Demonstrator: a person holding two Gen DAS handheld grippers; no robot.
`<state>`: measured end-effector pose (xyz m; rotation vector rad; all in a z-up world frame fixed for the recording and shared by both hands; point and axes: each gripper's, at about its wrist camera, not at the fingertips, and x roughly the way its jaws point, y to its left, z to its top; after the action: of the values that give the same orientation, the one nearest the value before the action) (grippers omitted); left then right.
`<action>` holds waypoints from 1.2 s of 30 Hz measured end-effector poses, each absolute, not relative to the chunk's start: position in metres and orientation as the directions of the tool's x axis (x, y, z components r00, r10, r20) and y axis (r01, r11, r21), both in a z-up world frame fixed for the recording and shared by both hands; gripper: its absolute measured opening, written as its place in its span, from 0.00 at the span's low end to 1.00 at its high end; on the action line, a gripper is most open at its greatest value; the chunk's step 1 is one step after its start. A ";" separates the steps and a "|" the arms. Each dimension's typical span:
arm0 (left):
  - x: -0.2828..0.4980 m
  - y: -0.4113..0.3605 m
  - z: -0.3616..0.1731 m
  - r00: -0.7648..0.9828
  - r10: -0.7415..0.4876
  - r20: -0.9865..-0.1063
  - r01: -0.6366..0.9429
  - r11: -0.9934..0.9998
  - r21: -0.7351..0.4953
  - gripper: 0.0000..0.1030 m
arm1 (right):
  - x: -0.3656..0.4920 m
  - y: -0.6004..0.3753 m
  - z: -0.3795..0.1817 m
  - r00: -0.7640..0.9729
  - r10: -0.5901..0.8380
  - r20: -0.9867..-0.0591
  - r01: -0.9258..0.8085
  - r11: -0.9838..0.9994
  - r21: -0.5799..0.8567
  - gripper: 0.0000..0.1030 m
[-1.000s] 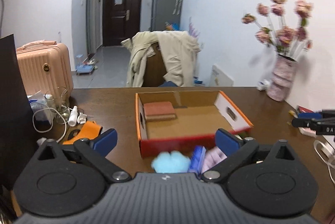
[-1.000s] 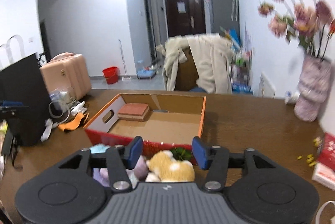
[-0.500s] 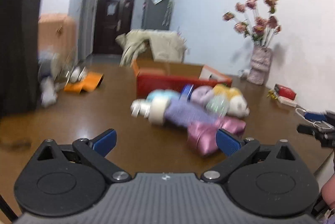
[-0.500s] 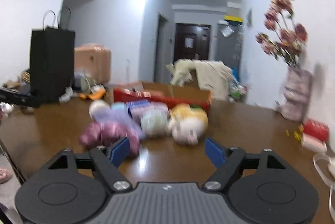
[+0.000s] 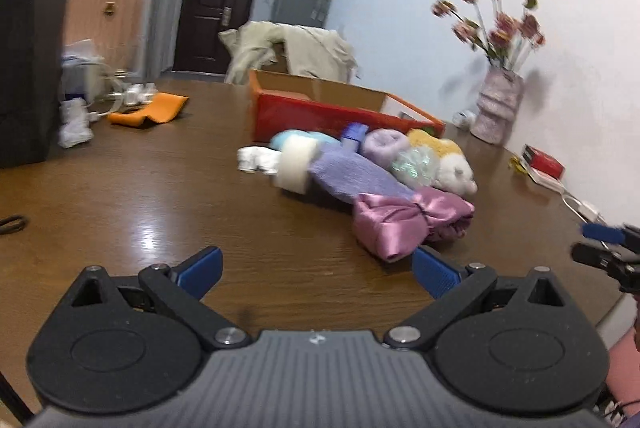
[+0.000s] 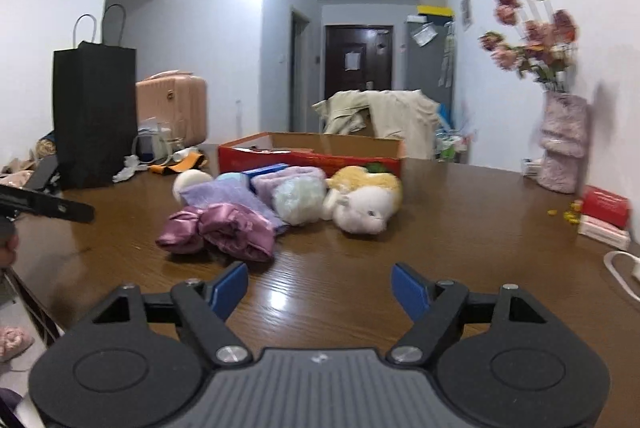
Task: Organize soft objects
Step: 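Move the right tool to the pink satin bow and grasp it, then carry the pink bow into the box and release it from the right tool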
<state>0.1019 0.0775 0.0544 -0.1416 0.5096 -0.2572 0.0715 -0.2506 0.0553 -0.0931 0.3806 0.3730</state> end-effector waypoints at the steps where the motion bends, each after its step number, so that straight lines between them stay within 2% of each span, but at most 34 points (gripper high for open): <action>1: 0.109 0.071 0.055 0.836 -0.294 -0.463 0.229 0.954 -0.194 1.00 | 0.079 -0.245 0.056 0.854 0.347 -0.389 -0.384 0.923 -0.018 0.75; 3: 0.125 0.057 0.055 0.825 -0.332 -0.457 0.271 0.942 -0.196 0.96 | 0.097 -0.231 0.057 0.844 0.352 -0.405 -0.397 0.917 -0.030 0.74; 7: 0.165 0.036 0.046 0.770 -0.380 -0.513 0.305 0.925 -0.228 0.75 | 0.132 -0.206 0.061 0.807 0.402 -0.433 -0.457 0.889 -0.026 0.70; 9: 0.180 0.031 0.039 0.745 -0.388 -0.542 0.298 0.921 -0.250 0.71 | 0.152 -0.196 0.059 0.777 0.439 -0.451 -0.487 0.874 0.011 0.69; 12: 0.192 0.032 0.029 0.717 -0.428 -0.550 0.307 0.902 -0.303 0.68 | 0.177 -0.184 0.051 0.737 0.467 -0.489 -0.512 0.858 0.048 0.61; 15: 0.201 0.037 0.027 0.700 -0.459 -0.547 0.295 0.883 -0.365 0.57 | 0.200 -0.177 0.040 0.701 0.501 -0.508 -0.520 0.846 0.116 0.51; 16: 0.204 0.038 0.026 0.694 -0.468 -0.548 0.291 0.878 -0.381 0.49 | 0.207 -0.176 0.037 0.685 0.518 -0.512 -0.524 0.839 0.147 0.39; 17: 0.206 0.039 0.025 0.689 -0.475 -0.547 0.290 0.873 -0.393 0.47 | 0.212 -0.176 0.034 0.664 0.537 -0.520 -0.532 0.828 0.176 0.25; 19: 0.207 0.037 0.025 0.694 -0.471 -0.544 0.285 0.874 -0.393 0.41 | 0.217 -0.176 0.030 0.645 0.561 -0.519 -0.539 0.815 0.212 0.23; 21: 0.202 0.036 0.026 0.697 -0.475 -0.537 0.292 0.872 -0.393 0.36 | 0.214 -0.177 0.030 0.639 0.573 -0.513 -0.545 0.808 0.224 0.15; 25: 0.179 0.034 0.043 0.690 -0.494 -0.528 0.320 0.863 -0.390 0.30 | 0.189 -0.178 0.043 0.652 0.574 -0.495 -0.552 0.807 0.209 0.12; 32: 0.123 0.025 0.125 0.738 -0.533 -0.414 0.448 0.845 -0.290 0.30 | 0.122 -0.205 0.117 0.709 0.620 -0.337 -0.604 0.780 0.165 0.12; 36: 0.126 0.011 0.143 0.740 -0.546 -0.393 0.471 0.838 -0.277 0.30 | 0.116 -0.216 0.137 0.737 0.605 -0.299 -0.591 0.793 0.149 0.11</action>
<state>0.1256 0.0113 0.1431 -0.1636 0.4812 -0.5603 0.1165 -0.2158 0.1371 0.0450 0.3444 0.6568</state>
